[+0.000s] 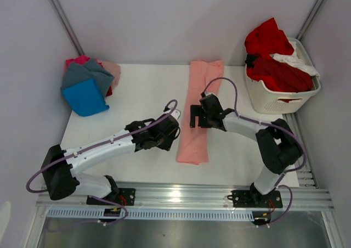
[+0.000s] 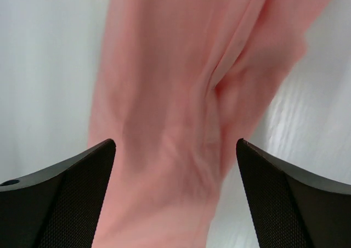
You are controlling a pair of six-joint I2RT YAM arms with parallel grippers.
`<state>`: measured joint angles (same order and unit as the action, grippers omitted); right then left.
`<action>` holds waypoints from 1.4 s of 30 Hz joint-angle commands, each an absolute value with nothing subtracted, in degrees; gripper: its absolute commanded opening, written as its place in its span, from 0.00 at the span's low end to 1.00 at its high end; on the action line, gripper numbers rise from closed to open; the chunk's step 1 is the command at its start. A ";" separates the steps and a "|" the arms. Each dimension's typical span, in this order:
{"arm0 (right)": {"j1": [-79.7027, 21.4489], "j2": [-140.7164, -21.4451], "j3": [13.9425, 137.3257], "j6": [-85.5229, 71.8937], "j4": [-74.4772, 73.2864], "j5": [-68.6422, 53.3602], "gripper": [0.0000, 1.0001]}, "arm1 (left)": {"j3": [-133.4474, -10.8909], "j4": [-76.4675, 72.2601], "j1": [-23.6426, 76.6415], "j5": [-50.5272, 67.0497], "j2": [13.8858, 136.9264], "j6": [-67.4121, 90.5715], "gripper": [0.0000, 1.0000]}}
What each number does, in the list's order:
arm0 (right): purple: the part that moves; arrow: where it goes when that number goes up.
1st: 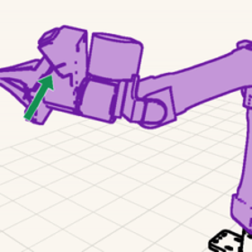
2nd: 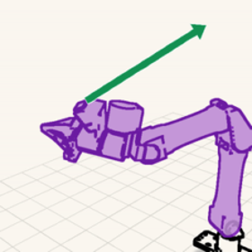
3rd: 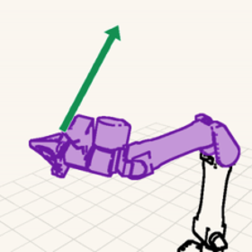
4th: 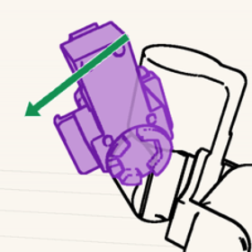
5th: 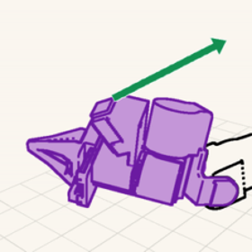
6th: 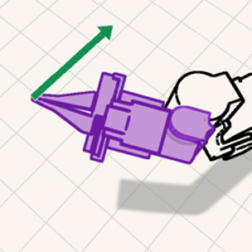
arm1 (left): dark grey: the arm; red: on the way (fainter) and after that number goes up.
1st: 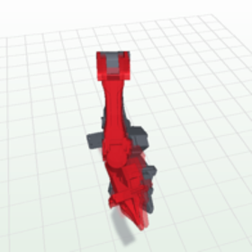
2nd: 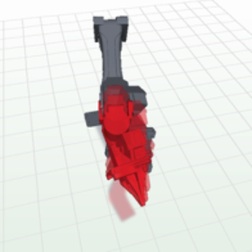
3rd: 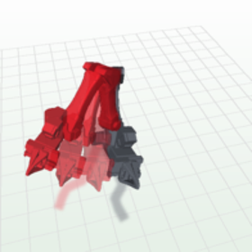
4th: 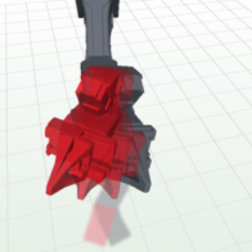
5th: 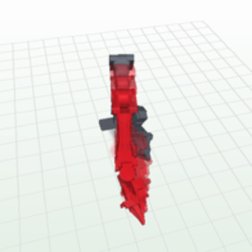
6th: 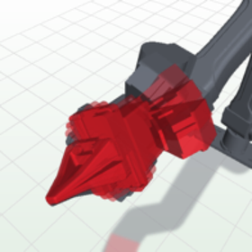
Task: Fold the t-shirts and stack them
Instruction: Grab the bottom of the folded rectangular tshirt with right arm
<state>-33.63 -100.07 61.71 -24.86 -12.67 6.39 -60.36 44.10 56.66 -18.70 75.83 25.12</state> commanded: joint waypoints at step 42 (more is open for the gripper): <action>-35.95 -73.29 22.85 -40.69 5.97 -19.86 0.95 | -50.62 32.34 45.35 -0.44 71.54 26.11 0.47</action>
